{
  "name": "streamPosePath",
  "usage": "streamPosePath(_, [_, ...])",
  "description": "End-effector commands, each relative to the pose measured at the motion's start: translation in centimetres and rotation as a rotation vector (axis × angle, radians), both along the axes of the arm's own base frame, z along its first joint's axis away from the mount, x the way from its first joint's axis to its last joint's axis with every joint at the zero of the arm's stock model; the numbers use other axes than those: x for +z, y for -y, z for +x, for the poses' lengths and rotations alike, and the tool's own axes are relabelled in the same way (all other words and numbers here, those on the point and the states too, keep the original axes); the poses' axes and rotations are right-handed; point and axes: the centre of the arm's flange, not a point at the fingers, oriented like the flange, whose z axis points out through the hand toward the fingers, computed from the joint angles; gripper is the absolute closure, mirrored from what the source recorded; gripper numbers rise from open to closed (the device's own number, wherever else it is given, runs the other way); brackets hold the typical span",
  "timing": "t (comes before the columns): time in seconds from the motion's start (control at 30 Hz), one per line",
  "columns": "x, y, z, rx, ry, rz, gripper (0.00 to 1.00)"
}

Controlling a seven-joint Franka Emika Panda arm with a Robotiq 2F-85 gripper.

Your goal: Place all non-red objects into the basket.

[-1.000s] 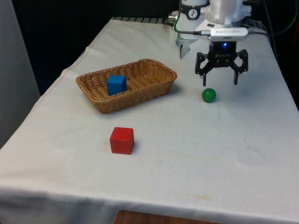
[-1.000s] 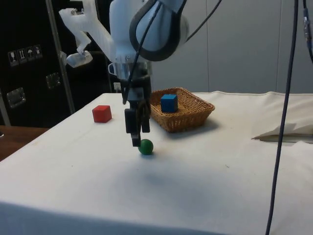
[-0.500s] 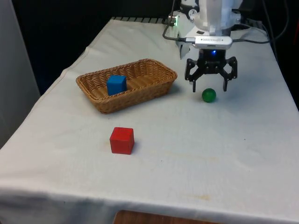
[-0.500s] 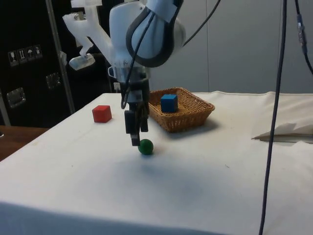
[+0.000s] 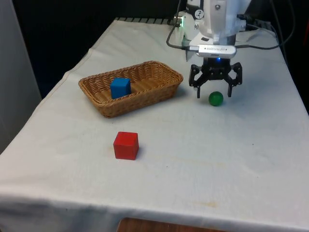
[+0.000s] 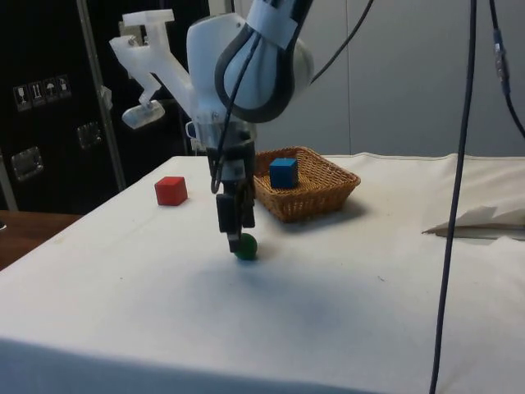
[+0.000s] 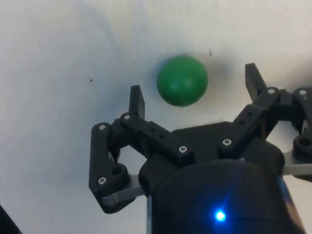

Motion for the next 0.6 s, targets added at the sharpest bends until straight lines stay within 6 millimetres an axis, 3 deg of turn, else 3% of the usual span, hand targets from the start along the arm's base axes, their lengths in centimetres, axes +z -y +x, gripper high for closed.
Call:
streamPosePath(0.0, [-0.4, -0.3, -0.2, 0.003, 0.003, 0.015, 0.0])
streamPosePath(0.37, [-1.4, -0.4, -0.3, 0.001, -0.009, 0.01, 0.0])
streamPosePath(0.47, [-1.5, -0.4, -0.3, 0.003, -0.011, 0.009, 0.26])
streamPosePath(0.57, [-1.4, -0.4, -0.3, 0.001, -0.011, 0.009, 0.59])
